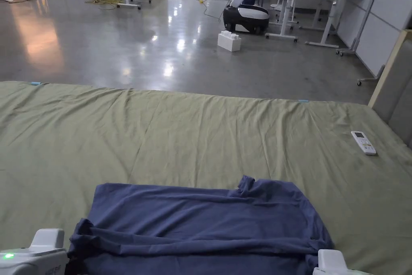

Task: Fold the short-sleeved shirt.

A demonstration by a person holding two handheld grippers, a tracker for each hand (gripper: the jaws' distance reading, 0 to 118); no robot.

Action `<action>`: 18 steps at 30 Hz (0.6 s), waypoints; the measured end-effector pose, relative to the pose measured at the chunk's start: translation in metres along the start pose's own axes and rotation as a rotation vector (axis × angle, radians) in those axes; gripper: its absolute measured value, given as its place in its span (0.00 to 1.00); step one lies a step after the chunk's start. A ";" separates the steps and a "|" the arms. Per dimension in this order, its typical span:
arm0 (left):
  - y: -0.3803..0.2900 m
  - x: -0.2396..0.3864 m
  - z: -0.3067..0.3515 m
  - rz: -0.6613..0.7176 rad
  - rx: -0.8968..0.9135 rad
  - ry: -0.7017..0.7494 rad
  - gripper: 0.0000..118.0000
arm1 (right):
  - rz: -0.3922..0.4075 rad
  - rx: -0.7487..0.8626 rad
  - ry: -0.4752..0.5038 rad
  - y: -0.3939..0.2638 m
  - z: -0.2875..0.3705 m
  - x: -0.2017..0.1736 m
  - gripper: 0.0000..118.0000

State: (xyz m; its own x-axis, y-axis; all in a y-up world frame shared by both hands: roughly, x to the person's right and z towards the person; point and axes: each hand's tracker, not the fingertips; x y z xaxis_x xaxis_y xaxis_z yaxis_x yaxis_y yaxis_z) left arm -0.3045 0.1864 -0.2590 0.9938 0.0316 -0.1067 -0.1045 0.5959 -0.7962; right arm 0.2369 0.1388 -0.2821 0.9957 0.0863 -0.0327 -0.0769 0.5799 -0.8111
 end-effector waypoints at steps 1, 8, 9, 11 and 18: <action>0.003 -0.001 0.004 0.005 0.006 -0.008 0.05 | -0.014 0.010 0.000 0.006 0.006 0.003 0.10; 0.021 -0.008 0.038 0.014 0.068 -0.043 0.05 | 0.014 0.156 0.080 0.015 0.037 0.004 0.10; 0.023 -0.008 0.043 0.013 0.074 -0.047 0.05 | 0.020 0.155 0.086 0.021 0.050 0.008 0.10; 0.024 -0.011 0.054 0.009 0.087 -0.054 0.05 | 0.039 0.168 0.086 0.028 0.078 0.020 0.10; -0.003 -0.026 0.092 0.020 0.098 -0.069 0.05 | 0.068 0.150 0.073 0.004 0.119 0.026 0.10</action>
State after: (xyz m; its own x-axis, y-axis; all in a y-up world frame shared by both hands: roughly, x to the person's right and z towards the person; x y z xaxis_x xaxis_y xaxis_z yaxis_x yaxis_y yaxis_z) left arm -0.3267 0.2573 -0.1990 0.9922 0.0975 -0.0778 -0.1232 0.6702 -0.7319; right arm 0.2563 0.2394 -0.2167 0.9887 0.0736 -0.1307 -0.1452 0.6896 -0.7095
